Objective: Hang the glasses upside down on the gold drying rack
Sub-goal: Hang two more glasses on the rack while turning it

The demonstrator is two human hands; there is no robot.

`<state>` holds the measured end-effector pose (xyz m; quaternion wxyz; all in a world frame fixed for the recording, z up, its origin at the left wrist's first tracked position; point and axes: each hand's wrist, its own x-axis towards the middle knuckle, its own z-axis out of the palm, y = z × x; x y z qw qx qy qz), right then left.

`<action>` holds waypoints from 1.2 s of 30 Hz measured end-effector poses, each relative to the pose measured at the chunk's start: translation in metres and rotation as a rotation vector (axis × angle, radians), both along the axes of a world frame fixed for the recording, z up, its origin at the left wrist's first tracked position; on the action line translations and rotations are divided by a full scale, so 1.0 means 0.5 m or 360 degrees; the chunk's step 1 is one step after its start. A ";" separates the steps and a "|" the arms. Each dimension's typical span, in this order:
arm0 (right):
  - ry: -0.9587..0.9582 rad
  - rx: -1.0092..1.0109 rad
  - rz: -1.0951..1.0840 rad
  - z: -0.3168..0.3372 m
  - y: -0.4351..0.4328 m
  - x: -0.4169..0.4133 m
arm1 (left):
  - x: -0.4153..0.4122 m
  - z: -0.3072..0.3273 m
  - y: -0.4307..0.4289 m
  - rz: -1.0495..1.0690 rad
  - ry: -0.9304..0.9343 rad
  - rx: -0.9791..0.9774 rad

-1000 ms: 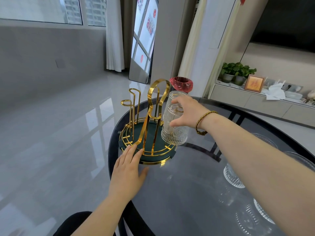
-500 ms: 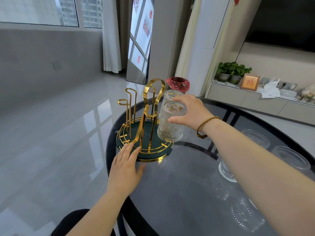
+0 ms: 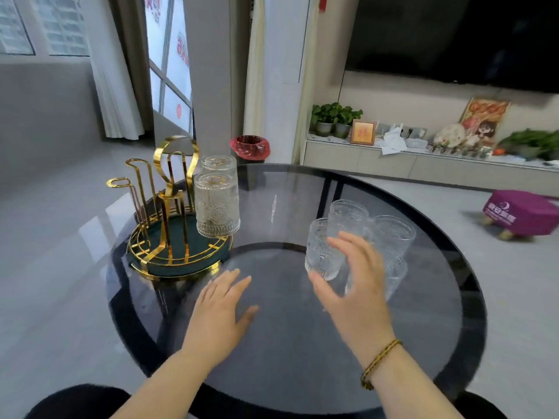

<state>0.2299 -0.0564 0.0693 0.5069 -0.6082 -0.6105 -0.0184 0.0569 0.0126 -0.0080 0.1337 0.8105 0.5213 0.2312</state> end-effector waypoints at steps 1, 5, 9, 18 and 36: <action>0.0065 0.0070 -0.0107 -0.020 -0.018 0.011 | 0.017 -0.003 -0.001 -0.0024 0.0039 -0.0012; 0.0419 0.0093 -0.0433 -0.092 -0.056 0.061 | 0.049 -0.015 0.006 -0.0033 0.0227 -0.0134; 0.0712 -0.0286 -0.0414 -0.134 -0.042 0.101 | 0.046 -0.020 0.009 -0.0050 0.0303 -0.0134; 0.1126 -0.0433 -0.0344 -0.152 0.027 0.139 | 0.046 -0.022 0.007 -0.0030 0.0285 -0.0129; 0.0982 -0.0269 -0.0213 -0.100 0.002 0.129 | -0.009 0.027 0.001 0.0097 -0.0187 -0.0185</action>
